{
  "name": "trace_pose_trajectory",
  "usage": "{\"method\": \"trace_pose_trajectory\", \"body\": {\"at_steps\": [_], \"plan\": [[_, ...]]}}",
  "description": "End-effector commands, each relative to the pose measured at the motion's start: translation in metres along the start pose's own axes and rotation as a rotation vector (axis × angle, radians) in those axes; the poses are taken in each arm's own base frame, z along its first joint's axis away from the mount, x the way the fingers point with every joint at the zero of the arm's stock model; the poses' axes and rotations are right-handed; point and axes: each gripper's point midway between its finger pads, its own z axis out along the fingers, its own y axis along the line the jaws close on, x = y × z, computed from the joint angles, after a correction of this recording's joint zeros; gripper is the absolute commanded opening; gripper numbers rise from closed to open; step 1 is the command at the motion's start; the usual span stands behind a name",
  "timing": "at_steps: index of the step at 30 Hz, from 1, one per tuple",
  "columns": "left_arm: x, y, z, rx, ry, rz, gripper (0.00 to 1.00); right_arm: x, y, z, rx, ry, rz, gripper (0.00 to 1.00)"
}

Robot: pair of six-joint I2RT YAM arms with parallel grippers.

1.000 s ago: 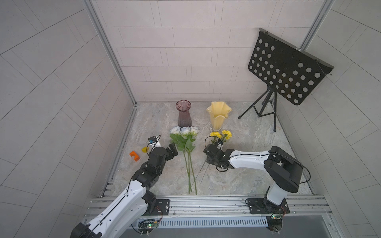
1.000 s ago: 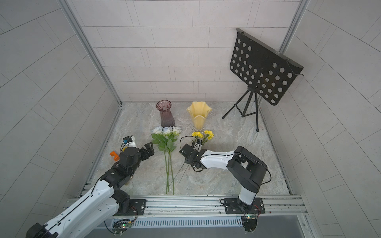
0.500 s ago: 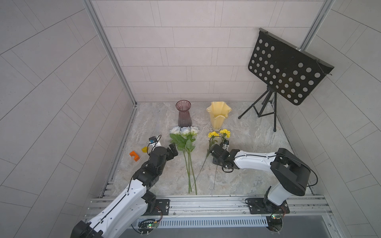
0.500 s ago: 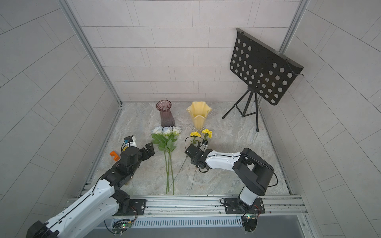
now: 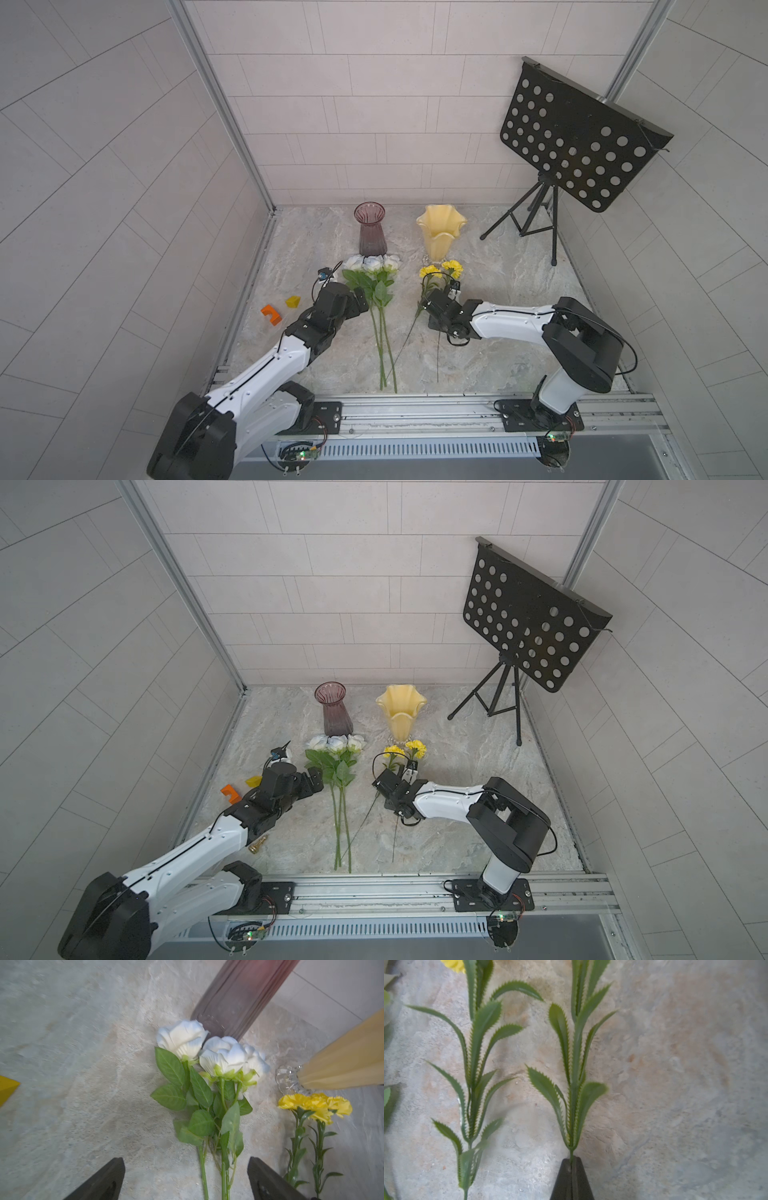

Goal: Arrange the flowers in different vases according to their colors
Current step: Pick up the flower at the center of the board.

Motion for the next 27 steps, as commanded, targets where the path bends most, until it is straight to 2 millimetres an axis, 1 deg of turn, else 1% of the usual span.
{"method": "trace_pose_trajectory", "body": {"at_steps": [1,5,7,10,13,16,18,21,23,24,27], "plan": [[0.004,-0.037,0.007,0.159,0.063,0.059,1.00,0.001,-0.014,-0.015,0.021,0.003,-0.050,0.00],[0.017,-0.058,0.014,0.220,0.095,0.124,1.00,-0.019,-0.008,-0.046,-0.040,-0.073,-0.117,0.00],[0.021,-0.067,0.013,0.233,0.086,0.178,1.00,-0.029,-0.002,-0.065,-0.086,-0.120,-0.176,0.00],[0.023,-0.076,0.009,0.225,0.055,0.245,1.00,-0.047,0.004,-0.100,-0.141,-0.225,-0.266,0.00],[0.021,-0.077,0.004,0.205,0.006,0.291,1.00,-0.069,0.006,-0.139,-0.190,-0.343,-0.324,0.00],[0.019,-0.082,-0.002,0.223,-0.046,0.343,1.00,-0.098,0.008,-0.182,-0.225,-0.496,-0.358,0.00],[0.017,-0.084,-0.006,0.238,-0.063,0.354,1.00,-0.122,0.011,-0.215,-0.252,-0.629,-0.351,0.00],[0.013,-0.080,-0.010,0.223,-0.092,0.346,1.00,-0.154,0.019,-0.258,-0.275,-0.786,-0.322,0.00],[0.009,-0.075,-0.013,0.204,-0.113,0.340,1.00,-0.170,0.025,-0.277,-0.269,-0.833,-0.302,0.00],[0.007,-0.073,-0.015,0.197,-0.124,0.340,1.00,-0.175,0.030,-0.282,-0.267,-0.843,-0.303,0.00],[0.004,-0.071,-0.019,0.192,-0.140,0.337,1.00,-0.187,0.041,-0.290,-0.246,-0.874,-0.323,0.00]]}}
